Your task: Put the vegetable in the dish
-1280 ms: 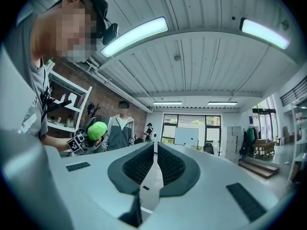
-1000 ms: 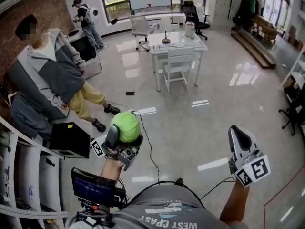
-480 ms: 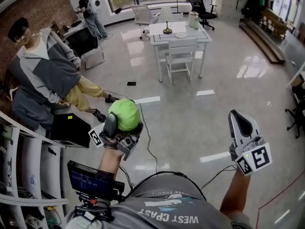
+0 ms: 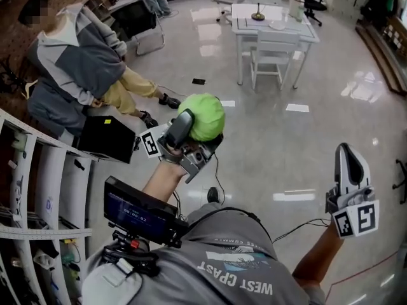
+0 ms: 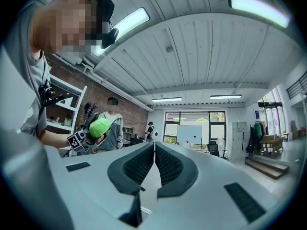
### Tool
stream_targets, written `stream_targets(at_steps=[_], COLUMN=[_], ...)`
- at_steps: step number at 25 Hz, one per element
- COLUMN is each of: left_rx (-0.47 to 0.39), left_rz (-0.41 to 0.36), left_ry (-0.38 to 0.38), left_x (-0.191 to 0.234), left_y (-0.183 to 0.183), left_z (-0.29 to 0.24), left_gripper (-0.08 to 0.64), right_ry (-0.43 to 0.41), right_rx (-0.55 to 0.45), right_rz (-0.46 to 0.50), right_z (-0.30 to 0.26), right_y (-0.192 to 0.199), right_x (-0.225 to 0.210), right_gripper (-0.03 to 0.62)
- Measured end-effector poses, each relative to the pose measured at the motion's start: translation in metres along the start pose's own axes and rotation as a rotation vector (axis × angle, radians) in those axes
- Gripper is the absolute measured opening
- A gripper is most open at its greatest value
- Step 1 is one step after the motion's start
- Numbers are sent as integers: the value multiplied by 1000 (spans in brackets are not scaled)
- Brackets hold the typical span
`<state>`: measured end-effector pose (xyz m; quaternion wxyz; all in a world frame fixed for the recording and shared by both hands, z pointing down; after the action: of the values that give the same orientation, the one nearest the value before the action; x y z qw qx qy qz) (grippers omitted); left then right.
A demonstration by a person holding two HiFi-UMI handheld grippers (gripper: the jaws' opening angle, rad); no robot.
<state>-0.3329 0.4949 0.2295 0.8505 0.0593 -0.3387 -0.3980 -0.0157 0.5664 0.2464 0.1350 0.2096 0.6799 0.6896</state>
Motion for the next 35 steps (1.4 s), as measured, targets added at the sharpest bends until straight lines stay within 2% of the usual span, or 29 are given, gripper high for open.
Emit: stream_targets(at_steps=[3,12,16,21,26,35], left_rx=[3,24,32,12,-14,-37], left_rz=[12,59,67,71,74,8], left_ry=[9,81,104,121,96,70], left_x=[12,53,67,89,126,197], left_y=[-22,-129,-158,-185,-201,-202], left_z=[15,27,26,28,22,-41], left_gripper=[356,356,354,355,356,355], right_ry=[13,85,109,106,91,20], right_rx=[3,17,13,38,45,16], right_rz=[-1,40,57,67,56,49], right_z=[-23,-122,-147,-179,-209,-242], right_y=[9,-15,-28,-20,-10,-5], right_x=[10,28,32,27,-6,-115], right_gripper=[8,8,8,8,8,8])
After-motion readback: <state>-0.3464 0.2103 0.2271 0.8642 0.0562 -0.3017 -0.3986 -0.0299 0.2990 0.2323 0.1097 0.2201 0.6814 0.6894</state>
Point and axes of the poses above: the fingertips, and each gripper's own axes: z backward along the fingers, x to its left, y out of its underside, the point moved 2 cm from there along z, backward along the fingers, and after that the axes turned 4 degrees about x, right-handed, at the moved point
